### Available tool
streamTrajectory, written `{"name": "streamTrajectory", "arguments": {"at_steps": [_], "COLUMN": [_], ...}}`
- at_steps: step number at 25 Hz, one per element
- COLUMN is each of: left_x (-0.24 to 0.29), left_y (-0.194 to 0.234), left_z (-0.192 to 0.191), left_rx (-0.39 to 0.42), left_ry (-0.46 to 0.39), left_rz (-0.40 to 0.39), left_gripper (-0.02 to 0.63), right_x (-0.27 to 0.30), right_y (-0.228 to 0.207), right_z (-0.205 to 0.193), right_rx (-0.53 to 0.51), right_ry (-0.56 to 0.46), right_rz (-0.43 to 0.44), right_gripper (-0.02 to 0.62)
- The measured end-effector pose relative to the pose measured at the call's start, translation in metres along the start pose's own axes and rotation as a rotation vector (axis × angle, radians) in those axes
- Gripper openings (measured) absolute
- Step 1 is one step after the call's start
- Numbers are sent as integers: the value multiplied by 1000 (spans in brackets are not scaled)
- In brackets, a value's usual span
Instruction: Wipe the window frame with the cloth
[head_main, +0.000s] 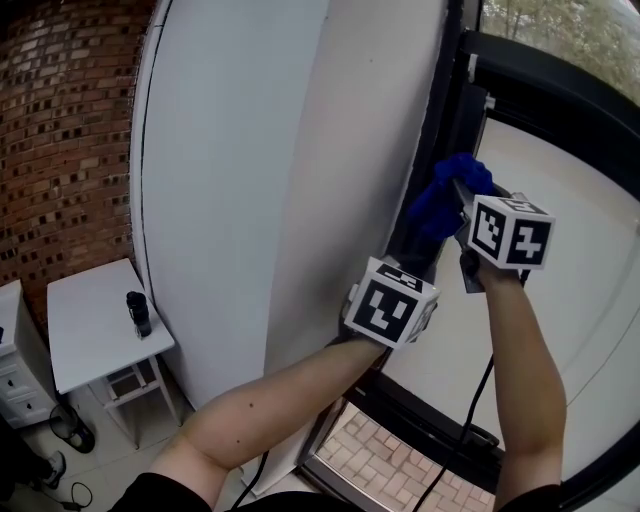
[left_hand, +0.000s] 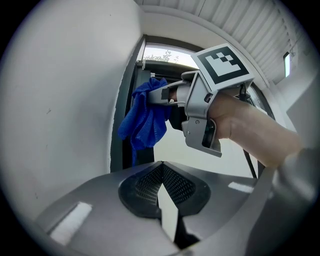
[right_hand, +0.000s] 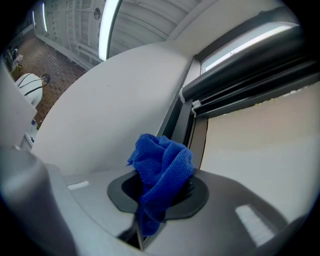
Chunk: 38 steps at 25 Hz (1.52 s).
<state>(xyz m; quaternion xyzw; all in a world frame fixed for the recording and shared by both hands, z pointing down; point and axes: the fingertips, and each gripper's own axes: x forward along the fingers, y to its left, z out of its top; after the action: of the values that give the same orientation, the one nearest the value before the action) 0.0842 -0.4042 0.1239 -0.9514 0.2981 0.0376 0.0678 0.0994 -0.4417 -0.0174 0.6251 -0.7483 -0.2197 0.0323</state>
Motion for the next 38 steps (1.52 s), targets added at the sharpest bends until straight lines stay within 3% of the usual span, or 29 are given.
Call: {"name": "streamTrajectory", "arguments": {"at_steps": [13,21,30,38], "left_x": [9,14,20,19], "left_y": [11,15,26,14], "left_z": [23,66,113,116], "left_rx": [11,36,38,49], "left_ry": [-13,-82,-128,-130], "left_rz": [15,9,3,-20], "left_gripper": [-8,-8,-8,-8], "right_x": [9,17,24,16], "right_y": [-21,-35,-46,-52], "right_z": [57,90,116,122], "right_rx": [-32,-43,-57,-53], "right_ry": [-67,-98,-113,-114], "right_rz": [-48,-79,-99,-124], "right_gripper": [75,75,75,75]}}
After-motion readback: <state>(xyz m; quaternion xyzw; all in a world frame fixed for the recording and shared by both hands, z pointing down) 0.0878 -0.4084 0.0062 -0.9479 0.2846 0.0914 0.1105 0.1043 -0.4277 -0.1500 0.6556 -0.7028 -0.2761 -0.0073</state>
